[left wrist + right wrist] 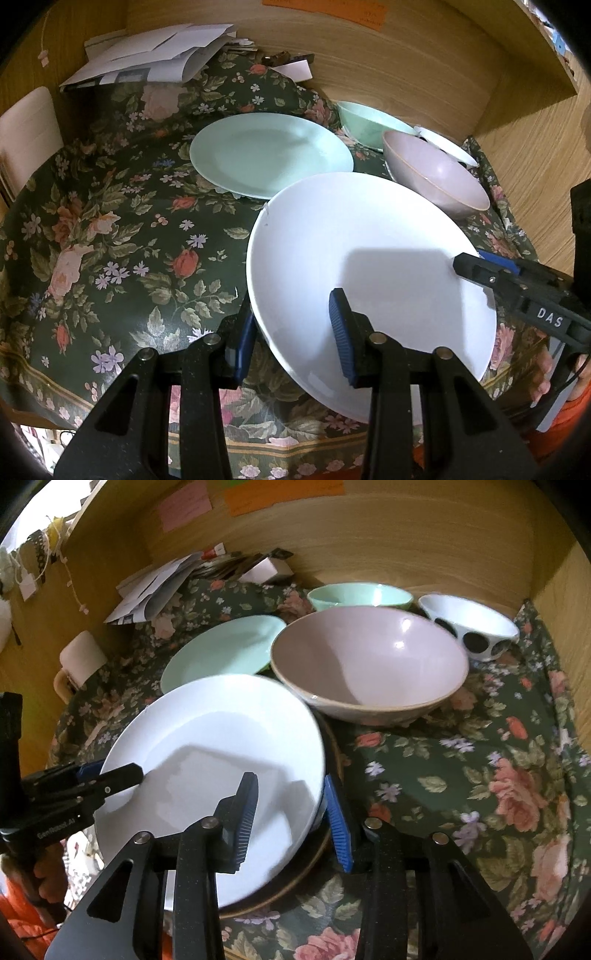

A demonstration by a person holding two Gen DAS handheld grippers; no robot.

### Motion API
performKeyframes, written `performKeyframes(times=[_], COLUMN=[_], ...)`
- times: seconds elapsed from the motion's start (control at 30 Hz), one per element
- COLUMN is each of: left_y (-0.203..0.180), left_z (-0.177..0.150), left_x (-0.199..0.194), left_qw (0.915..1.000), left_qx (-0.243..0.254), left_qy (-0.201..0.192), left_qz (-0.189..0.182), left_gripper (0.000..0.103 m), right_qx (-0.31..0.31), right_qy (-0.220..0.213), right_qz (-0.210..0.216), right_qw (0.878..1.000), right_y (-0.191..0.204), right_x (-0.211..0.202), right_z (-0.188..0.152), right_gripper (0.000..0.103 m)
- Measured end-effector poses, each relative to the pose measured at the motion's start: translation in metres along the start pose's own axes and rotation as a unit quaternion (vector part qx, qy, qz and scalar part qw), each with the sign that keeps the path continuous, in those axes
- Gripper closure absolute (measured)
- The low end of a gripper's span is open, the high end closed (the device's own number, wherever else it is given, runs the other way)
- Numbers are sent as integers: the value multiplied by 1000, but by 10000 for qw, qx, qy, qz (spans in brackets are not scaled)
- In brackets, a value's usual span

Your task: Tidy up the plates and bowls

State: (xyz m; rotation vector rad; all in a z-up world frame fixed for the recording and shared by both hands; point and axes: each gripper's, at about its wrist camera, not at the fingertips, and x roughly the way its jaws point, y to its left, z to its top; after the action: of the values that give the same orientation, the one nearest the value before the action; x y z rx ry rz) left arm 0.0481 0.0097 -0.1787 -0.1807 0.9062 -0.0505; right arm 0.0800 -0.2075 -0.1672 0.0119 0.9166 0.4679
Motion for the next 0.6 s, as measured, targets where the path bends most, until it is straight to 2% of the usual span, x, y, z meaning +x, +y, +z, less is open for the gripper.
performKeyframes(times=[0.03,0.1,0.2,0.33,0.37,0.47,0.53,0.6], left_y=[-1,-2,-2,-2,-2,-2,-4,-4], left_z=[-1,-1,1,7,9,18,23,30], left_x=[0,2,4,-2,-4,-22,-31,-39], left_qw=[10000,10000,9999,9998,9996,9971,9947,9925], left_qx=[41,70,98,153,174,293,383,464], left_qy=[2,39,64,-86,-159,-611,-841,-1005], left_qz=[8,-2,10,136,164,348,440,517], left_gripper=[65,65,65,64,61,39,33,25], right_qx=[-41,-95,-110,-102,-107,-177,-223,-285], right_qy=[-54,-186,-258,-387,-426,-579,-679,-839], right_qz=[-96,-222,-250,-228,-219,-179,-164,-206], right_qw=[9999,9995,9993,9989,9988,9980,9973,9959], right_y=[0,0,-2,-3,-2,3,6,11], right_x=[-2,-9,-16,-24,-26,-32,-36,-41], right_z=[0,1,4,12,14,24,28,35], right_gripper=[58,55,55,54,54,52,42,39])
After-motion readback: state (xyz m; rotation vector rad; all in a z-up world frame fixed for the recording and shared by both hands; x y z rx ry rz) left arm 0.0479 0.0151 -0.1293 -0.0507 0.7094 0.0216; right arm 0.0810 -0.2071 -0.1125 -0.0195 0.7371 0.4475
